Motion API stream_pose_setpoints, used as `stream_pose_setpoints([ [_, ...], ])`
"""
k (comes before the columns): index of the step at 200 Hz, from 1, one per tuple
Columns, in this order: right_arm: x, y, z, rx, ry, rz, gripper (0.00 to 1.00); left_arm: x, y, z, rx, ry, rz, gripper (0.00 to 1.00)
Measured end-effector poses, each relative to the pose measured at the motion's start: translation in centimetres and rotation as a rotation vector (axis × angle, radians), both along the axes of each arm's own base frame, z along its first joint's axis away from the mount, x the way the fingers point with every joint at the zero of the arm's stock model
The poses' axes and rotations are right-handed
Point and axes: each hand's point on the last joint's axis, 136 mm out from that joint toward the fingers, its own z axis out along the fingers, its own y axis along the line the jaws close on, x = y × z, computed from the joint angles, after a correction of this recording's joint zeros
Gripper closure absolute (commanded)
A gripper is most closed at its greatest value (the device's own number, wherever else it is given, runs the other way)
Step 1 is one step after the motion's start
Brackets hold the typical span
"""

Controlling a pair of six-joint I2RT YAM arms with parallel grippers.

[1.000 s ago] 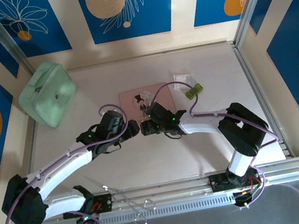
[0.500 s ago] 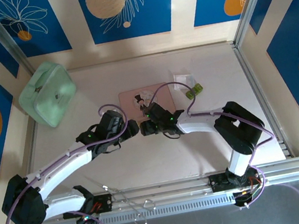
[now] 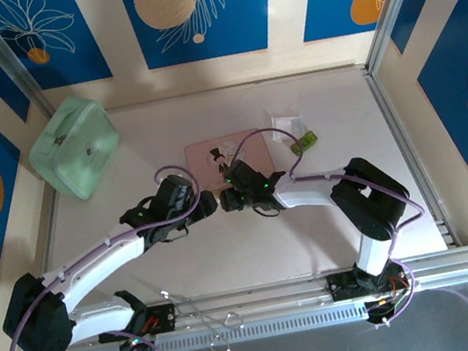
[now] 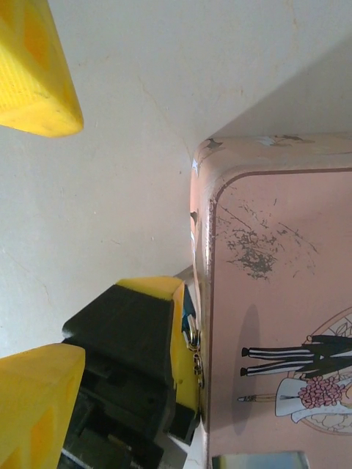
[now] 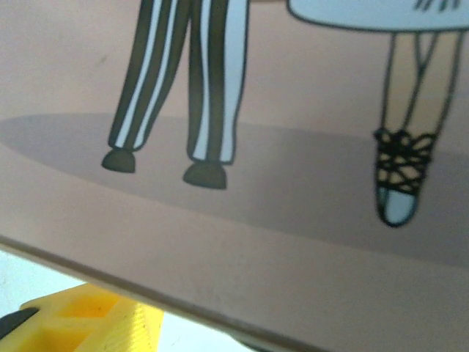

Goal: Unlock the padlock with the key

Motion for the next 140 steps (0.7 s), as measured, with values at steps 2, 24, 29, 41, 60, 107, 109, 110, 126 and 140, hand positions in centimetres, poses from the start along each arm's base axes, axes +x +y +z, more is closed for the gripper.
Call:
stream_pose_setpoints([
  [2,0.02,0.02,0.01,0.000,0.000,0.000,0.44,0.00,-0.01,0.00,0.000,0.000,0.000,0.25],
  [24,0.21,0.06,-0.35,-0.009,0.008,-0.003,0.46,0.05,-0.06,0.05,-0.003,-0.003,0.000,0.25],
  [29,0.23,0.05,-0.45,-0.011,0.010,-0.004,0.47,0.05,-0.06,0.05,-0.003,-0.003,0.000,0.25],
  [41,0.26,-0.02,-0.63,-0.015,0.014,-0.006,0.49,0.06,-0.07,0.06,-0.002,-0.005,-0.003,0.25],
  [60,0.25,-0.22,-0.75,-0.023,0.019,-0.012,0.51,0.06,-0.07,0.06,-0.002,-0.005,-0.003,0.26],
  [107,0.48,-0.56,-0.68,-0.028,0.027,-0.035,0.53,-0.02,0.00,-0.23,0.000,-0.002,-0.003,0.26],
  [109,0.51,-0.58,-0.69,-0.028,0.027,-0.036,0.53,-0.03,0.01,-0.26,0.000,-0.002,-0.003,0.26],
  [110,0.50,-0.58,-0.69,-0.028,0.028,-0.036,0.53,-0.04,0.02,-0.27,0.001,-0.002,-0.003,0.26],
  [126,0.57,-0.79,-0.71,-0.033,0.033,-0.044,0.54,-0.17,0.13,-0.57,0.005,0.004,-0.003,0.26],
  [140,0.68,-0.84,-0.74,-0.036,0.037,-0.050,0.55,-0.26,0.22,-0.79,0.009,0.008,-0.003,0.26],
])
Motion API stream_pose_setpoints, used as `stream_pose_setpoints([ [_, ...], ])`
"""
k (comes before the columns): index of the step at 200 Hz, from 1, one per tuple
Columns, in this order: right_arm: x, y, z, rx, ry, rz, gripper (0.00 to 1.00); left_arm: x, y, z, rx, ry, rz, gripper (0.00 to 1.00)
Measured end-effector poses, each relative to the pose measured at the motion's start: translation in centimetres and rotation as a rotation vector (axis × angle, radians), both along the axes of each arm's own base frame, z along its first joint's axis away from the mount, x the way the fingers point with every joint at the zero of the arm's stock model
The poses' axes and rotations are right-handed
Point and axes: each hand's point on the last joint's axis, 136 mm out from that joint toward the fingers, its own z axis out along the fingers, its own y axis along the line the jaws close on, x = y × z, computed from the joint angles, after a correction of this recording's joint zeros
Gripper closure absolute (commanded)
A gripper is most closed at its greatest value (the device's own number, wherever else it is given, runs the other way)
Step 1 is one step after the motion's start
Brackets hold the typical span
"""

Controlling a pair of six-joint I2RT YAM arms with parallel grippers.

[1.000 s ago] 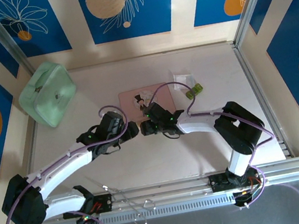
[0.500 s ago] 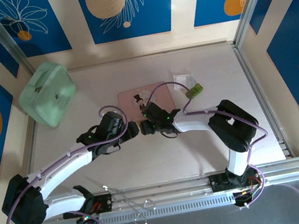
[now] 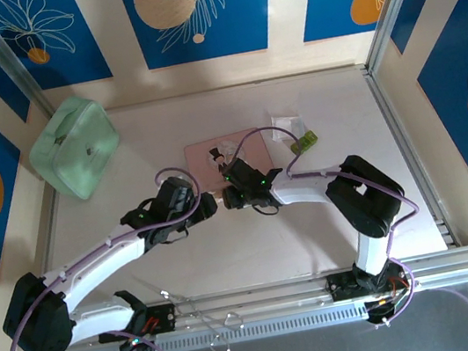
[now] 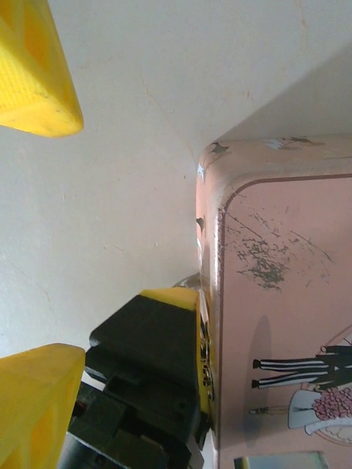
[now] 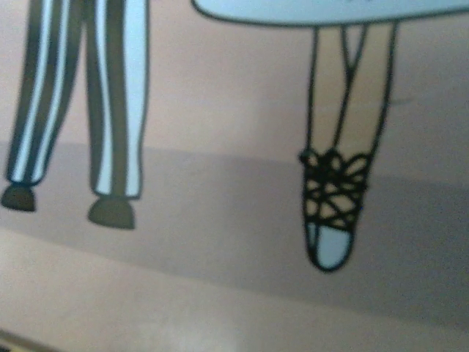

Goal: Unlock the padlock with the key

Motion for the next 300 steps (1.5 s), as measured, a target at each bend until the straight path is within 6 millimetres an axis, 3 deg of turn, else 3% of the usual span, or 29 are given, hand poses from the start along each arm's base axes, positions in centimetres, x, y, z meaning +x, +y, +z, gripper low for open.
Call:
stream_pose_setpoints([
  [127,-0.2,0.0,0.3,-0.016,0.040,-0.012,0.79,-0.3,0.2,-0.5,0.009,0.009,0.000,0.26],
  [207,-1.5,0.4,0.6,-0.049,0.151,0.023,0.81,-0.7,0.1,-0.9,-0.063,-0.048,-0.018,0.30],
  [257,-2.3,0.8,1.2,-0.037,0.231,0.041,0.81,-1.1,-0.5,-1.6,-0.135,-0.079,-0.040,0.37],
  [300,-3.0,0.5,0.7,-0.028,0.312,0.035,0.81,-1.8,-1.0,-4.1,-0.202,-0.056,-0.029,0.44],
])
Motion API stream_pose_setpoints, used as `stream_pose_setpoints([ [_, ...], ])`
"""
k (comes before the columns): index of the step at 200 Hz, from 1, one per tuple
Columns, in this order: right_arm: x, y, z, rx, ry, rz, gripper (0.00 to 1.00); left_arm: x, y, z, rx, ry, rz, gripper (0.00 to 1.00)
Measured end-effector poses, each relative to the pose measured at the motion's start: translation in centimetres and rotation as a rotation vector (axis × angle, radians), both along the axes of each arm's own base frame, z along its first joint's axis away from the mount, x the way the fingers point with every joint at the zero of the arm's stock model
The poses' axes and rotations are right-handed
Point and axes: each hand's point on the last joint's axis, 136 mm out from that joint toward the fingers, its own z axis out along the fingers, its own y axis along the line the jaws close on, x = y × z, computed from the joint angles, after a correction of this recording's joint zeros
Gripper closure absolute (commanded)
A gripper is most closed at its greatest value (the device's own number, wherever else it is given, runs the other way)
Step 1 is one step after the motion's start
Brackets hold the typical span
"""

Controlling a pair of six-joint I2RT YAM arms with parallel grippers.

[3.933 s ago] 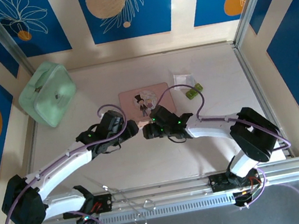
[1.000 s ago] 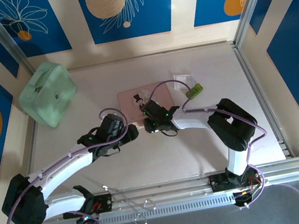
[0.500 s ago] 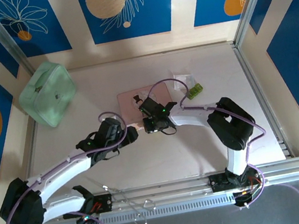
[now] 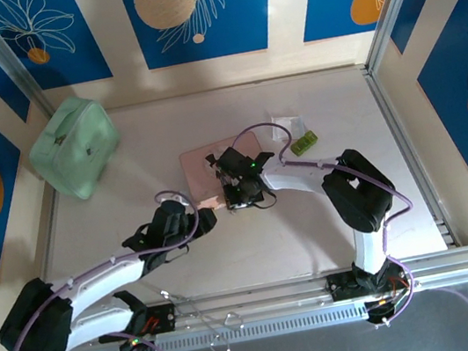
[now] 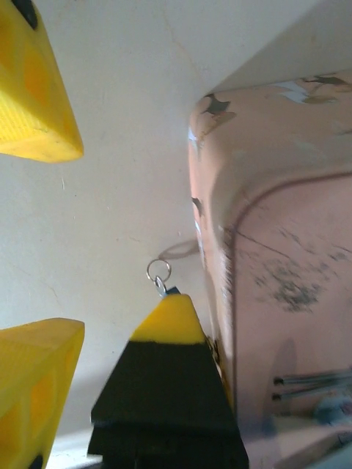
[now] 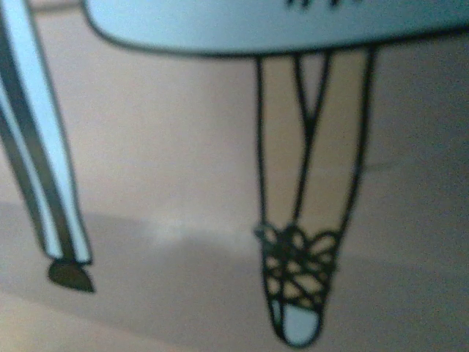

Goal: Unlock the padlock with the key

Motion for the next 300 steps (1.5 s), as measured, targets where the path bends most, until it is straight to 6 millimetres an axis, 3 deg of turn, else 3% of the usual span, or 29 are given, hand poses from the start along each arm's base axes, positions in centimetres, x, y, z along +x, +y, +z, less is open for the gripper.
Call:
stream_pose_setpoints([
  [83,-0.3,0.2,0.1,0.013,0.040,-0.001,0.80,0.3,-3.5,-0.7,-0.069,-0.023,-0.043,0.60],
  [134,-0.5,0.1,0.1,0.023,0.076,-0.003,0.80,0.8,-5.2,-3.0,-0.076,-0.025,-0.066,0.65],
  [176,0.0,0.0,0.2,0.035,0.084,-0.014,0.80,1.6,-5.9,-3.4,-0.092,-0.058,-0.066,0.56],
  [265,0.9,-0.4,0.1,0.047,0.082,-0.037,0.80,2.8,-6.9,-3.3,-0.134,-0.116,-0.059,0.61],
  [300,1.0,0.0,0.2,0.072,0.092,-0.037,0.79,2.1,-6.4,-3.6,-0.140,-0.121,-0.053,0.72],
])
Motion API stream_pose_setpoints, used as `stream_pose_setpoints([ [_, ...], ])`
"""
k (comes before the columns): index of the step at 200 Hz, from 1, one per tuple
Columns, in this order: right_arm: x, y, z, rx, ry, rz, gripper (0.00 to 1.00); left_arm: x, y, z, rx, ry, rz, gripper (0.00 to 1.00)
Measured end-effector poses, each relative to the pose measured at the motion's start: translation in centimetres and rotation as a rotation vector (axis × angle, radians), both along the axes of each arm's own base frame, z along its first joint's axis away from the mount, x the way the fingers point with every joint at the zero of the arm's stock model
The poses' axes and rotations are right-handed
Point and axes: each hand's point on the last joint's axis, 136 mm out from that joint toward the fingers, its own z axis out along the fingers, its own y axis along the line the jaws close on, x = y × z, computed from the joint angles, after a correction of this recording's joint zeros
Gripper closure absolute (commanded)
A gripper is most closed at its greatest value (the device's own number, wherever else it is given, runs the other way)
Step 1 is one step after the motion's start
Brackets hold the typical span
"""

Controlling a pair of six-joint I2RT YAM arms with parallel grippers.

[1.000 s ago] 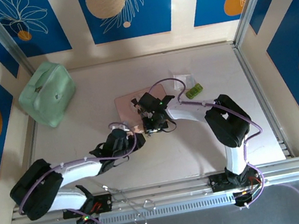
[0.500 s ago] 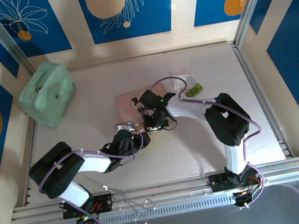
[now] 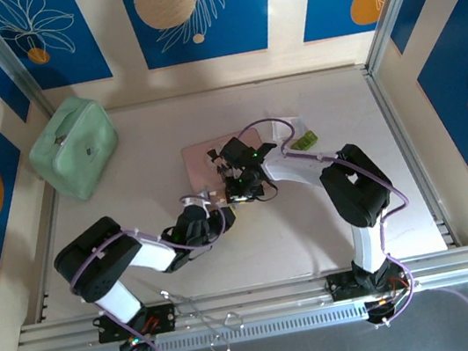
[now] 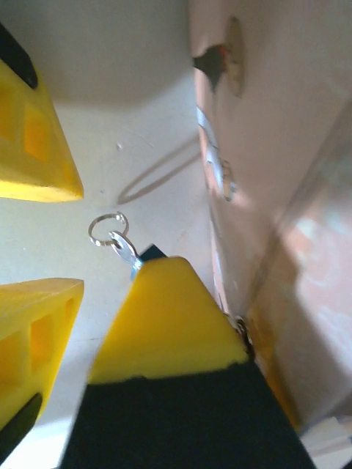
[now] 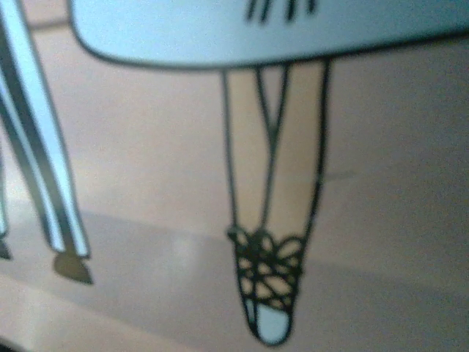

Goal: Unlock the padlock with the key

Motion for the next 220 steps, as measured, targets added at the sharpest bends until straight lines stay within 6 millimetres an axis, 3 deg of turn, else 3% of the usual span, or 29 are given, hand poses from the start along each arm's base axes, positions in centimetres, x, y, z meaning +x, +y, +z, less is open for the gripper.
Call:
stream_pose_setpoints([
  [52,0.4,0.5,0.3,0.030,0.026,-0.006,0.78,0.8,-0.9,0.4,-0.091,-0.069,0.027,0.63],
  [133,0.5,1.0,0.6,0.073,0.045,0.003,0.76,1.7,-0.2,0.4,-0.091,-0.110,0.084,0.72],
  [155,0.5,1.1,0.6,0.079,0.047,0.003,0.74,1.7,-0.1,0.4,-0.087,-0.114,0.087,0.82],
  [187,0.6,1.2,0.7,0.083,0.045,-0.001,0.62,1.8,-0.3,0.6,-0.084,-0.126,0.079,1.00],
  [220,0.7,1.5,0.9,0.103,0.050,-0.020,0.42,1.8,-0.3,0.4,-0.078,-0.121,0.081,1.00],
])
